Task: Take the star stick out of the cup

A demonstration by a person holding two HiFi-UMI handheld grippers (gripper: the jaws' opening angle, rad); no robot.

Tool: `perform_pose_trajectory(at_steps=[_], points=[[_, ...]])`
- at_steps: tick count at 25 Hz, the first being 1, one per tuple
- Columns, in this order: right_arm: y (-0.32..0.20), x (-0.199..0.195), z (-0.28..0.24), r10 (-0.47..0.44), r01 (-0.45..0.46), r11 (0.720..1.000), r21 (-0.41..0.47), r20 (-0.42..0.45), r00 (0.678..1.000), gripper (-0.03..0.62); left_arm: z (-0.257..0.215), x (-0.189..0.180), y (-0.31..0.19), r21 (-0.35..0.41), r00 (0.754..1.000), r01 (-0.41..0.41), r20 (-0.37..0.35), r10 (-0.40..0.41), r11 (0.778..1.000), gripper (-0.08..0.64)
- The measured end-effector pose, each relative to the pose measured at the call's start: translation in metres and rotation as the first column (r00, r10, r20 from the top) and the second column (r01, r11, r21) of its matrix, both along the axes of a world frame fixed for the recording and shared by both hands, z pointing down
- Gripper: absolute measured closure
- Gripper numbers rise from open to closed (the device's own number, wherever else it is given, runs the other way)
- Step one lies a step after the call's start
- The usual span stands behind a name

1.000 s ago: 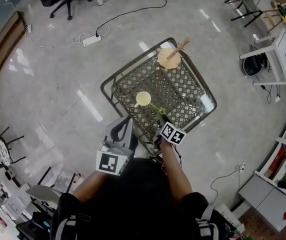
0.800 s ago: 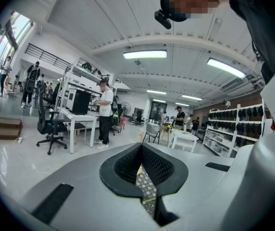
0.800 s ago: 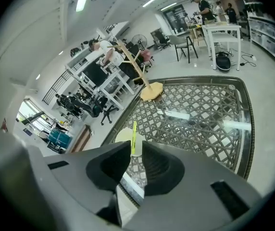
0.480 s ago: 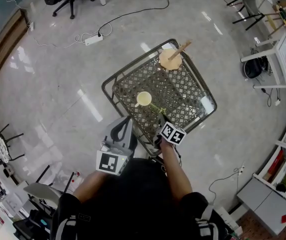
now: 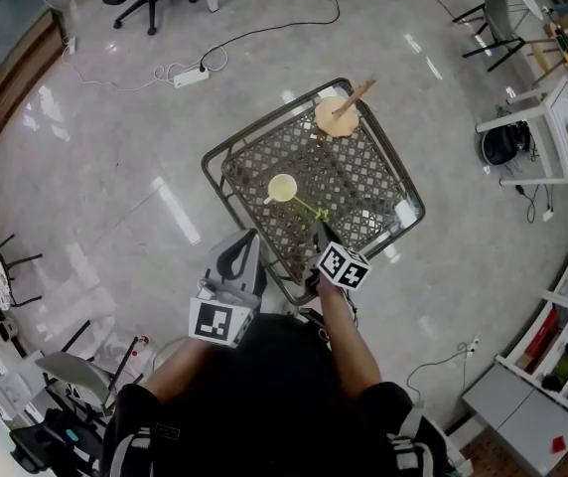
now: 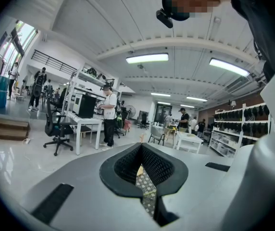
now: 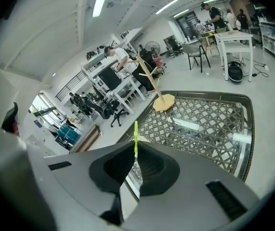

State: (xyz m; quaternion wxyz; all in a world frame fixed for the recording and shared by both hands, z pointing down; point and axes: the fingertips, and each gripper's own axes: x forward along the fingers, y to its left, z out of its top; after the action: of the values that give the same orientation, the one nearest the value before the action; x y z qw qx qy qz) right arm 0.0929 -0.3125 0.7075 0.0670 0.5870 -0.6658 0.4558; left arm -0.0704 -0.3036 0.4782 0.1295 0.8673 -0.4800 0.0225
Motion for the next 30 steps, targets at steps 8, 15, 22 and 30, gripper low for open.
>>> perform_pose_trajectory(at_steps=[8, 15, 22, 30], points=[[0.044, 0.01, -0.048, -0.051, 0.057, 0.992, 0.111, -0.061, 0.997, 0.571, -0.015, 0.011, 0.059, 0.038, 0.999, 0.035, 0.01, -0.035, 0.999, 0.545], [0.119, 0.028, -0.091, -0.071, 0.085, 0.976, 0.201, -0.077, 0.994, 0.571, -0.024, 0.031, 0.149, 0.07, 0.997, 0.074, 0.012, -0.075, 0.995, 0.545], [0.197, 0.042, -0.127, -0.114, 0.135, 0.947, 0.292, -0.089, 0.989, 0.571, -0.037, 0.04, 0.244, 0.105, 0.986, 0.161, 0.025, -0.165, 0.981, 0.545], [0.259, 0.028, -0.164, -0.144, 0.173, 0.919, 0.354, -0.108, 0.984, 0.571, -0.053, 0.025, 0.304, 0.139, 0.977, 0.199, 0.053, -0.208, 0.97, 0.545]])
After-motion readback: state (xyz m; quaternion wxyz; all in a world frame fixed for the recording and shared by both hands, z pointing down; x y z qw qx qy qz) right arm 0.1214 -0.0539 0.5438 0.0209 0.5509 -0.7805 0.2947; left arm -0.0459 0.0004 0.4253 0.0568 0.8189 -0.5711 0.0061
